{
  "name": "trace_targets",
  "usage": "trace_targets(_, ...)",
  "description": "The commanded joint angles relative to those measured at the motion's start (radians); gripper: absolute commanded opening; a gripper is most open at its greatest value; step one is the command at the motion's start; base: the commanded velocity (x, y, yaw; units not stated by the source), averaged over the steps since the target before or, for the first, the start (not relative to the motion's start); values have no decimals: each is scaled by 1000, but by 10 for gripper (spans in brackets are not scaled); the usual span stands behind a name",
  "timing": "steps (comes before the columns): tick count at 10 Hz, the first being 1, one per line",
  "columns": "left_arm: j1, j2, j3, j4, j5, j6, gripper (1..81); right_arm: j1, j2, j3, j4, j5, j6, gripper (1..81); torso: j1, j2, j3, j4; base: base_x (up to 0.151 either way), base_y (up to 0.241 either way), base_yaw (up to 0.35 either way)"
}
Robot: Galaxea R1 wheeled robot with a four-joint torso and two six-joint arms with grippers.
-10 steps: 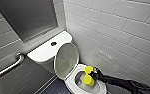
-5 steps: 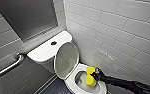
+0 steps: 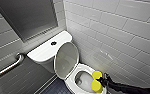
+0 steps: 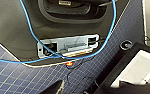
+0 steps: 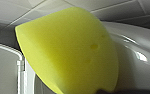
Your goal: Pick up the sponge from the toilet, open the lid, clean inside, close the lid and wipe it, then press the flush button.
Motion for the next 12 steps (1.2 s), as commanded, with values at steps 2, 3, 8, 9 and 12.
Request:
trace_targets(2, 59, 11, 17, 9, 84, 4, 811, -48, -214, 182, 9, 11, 10, 10, 0, 0, 0, 0, 0, 0, 0)
trace_targets(3, 53, 7, 15, 7, 86, 4, 811, -77, -260, 231, 9, 14, 8, 10, 0, 0, 0, 0, 0, 0, 0)
trace_targets(8, 25, 2, 17, 12, 92, 7, 811, -255, -443, 435, 3, 109, 7, 10, 0, 0, 0, 0, 0, 0, 0)
trace_targets(9, 24, 2, 18, 15, 90, 7, 811, -272, -496, 506, -6, 115, 5, 10, 0, 0, 0, 0, 0, 0, 0)
trace_targets(12, 8, 6, 18, 17, 95, 8, 811, -278, -631, 691, -69, 127, 5, 10, 0, 0, 0, 0, 0, 0, 0)
